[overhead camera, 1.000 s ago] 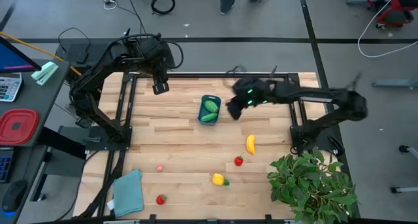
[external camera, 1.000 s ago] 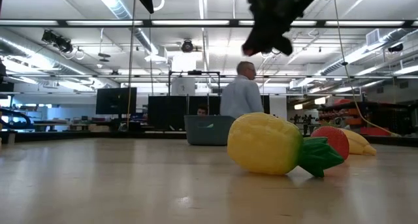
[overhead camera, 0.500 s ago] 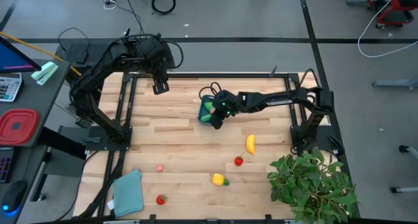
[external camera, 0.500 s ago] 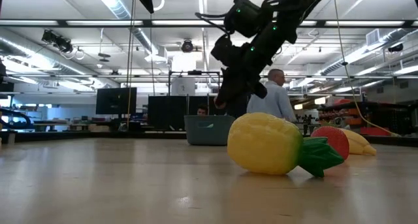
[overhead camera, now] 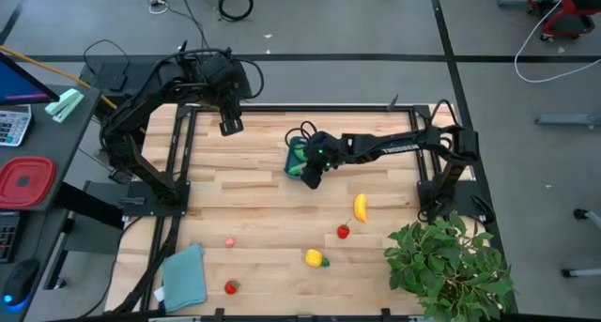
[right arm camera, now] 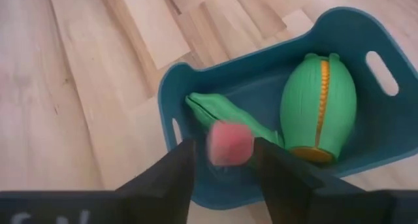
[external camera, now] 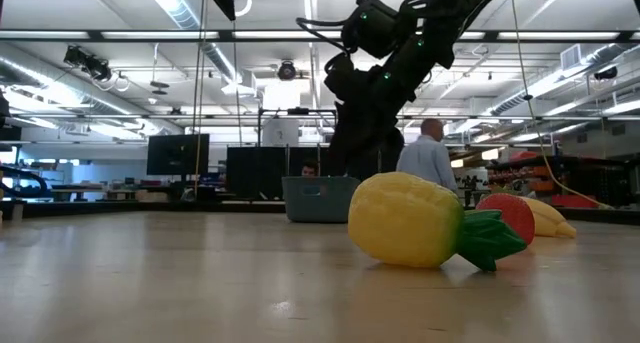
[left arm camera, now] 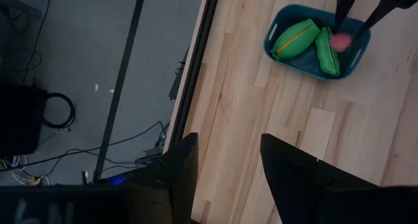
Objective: Pick and placing Produce into tupperware
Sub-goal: Put the top pink peach into the blue bin, then put the pink peach into the blue bin
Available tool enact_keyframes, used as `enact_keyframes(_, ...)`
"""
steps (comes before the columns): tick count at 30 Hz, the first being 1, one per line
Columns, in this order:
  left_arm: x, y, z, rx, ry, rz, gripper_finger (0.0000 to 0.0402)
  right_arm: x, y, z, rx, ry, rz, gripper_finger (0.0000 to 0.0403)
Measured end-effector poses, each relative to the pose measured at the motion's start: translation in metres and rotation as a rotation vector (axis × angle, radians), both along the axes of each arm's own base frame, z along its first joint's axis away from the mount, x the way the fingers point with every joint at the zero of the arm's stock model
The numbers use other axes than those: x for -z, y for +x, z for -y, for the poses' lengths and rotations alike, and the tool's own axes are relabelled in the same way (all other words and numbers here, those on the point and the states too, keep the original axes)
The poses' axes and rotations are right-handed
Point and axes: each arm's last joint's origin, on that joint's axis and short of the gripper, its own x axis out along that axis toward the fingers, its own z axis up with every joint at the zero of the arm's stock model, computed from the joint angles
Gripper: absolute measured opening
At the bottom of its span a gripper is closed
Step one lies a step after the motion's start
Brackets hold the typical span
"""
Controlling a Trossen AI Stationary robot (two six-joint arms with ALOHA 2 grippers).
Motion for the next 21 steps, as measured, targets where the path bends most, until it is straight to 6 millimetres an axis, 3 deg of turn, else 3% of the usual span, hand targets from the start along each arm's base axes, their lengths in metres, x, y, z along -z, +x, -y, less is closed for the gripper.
enact_keyframes(8,0.000,0.000,0.000,-0.004,-0.002,0.003,0.0172,-0.006,-0.001,0.001,0.044,-0.022,0.016,0.0195)
enact_keyframes(15,0.002,-0.003,0.001,-0.060,-0.042,-0.007,0.0172,-0.058,-0.020,-0.002,0.015,-0.080,0.151,0.0187)
enact_keyframes(21,0.016,0.004,0.007,-0.009,-0.198,0.005,0.0172,-0.111,-0.053,-0.012,0.013,-0.106,0.269,0.0183)
